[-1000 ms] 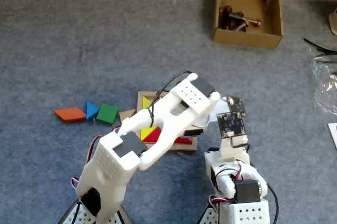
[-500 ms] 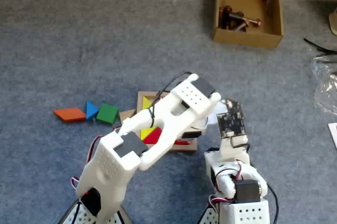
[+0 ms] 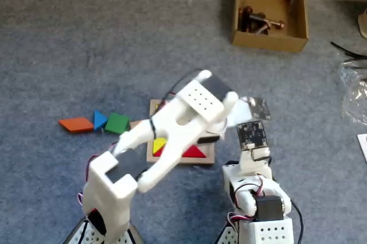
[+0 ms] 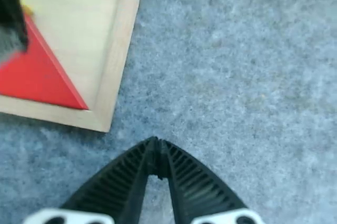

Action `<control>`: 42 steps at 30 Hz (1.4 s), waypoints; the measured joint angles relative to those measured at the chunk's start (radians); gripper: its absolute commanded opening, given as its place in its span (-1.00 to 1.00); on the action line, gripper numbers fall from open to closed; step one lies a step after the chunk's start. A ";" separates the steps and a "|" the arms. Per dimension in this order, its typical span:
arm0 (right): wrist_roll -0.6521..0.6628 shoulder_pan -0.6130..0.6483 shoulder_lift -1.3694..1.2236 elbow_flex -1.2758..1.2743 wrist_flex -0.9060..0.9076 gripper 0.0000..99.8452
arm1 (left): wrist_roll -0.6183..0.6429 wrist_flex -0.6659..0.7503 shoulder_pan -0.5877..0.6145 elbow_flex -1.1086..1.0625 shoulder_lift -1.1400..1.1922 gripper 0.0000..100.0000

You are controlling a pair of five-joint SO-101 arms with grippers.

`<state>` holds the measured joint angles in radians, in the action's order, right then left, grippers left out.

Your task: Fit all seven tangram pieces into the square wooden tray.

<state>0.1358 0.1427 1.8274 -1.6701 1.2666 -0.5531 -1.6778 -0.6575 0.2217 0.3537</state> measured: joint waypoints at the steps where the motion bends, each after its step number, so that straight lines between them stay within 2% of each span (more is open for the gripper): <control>1: 0.000 0.000 0.000 0.000 0.000 -0.99 | 0.000 0.000 0.017 0.000 -0.021 -0.99; 15: 0.000 0.000 0.000 0.000 0.000 -0.99 | 0.003 0.028 0.255 -0.034 -0.213 -0.99; 23: 0.000 0.000 0.000 0.000 0.000 -0.99 | 0.212 0.060 0.466 -0.034 -0.249 -0.99; 26: 0.000 0.000 0.000 0.000 0.000 -0.99 | 0.253 0.063 0.549 -0.034 -0.250 -0.99; 33: 0.000 0.000 0.000 0.000 0.000 -0.99 | 0.264 0.066 0.698 -0.044 -0.253 -0.99; 42: 0.000 0.000 0.000 0.000 0.000 -0.99 | 0.265 0.201 0.887 -0.184 -0.241 -0.99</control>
<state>0.1358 0.1427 1.8274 -1.6701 1.2666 -0.2877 -1.4768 0.2294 0.0376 0.1128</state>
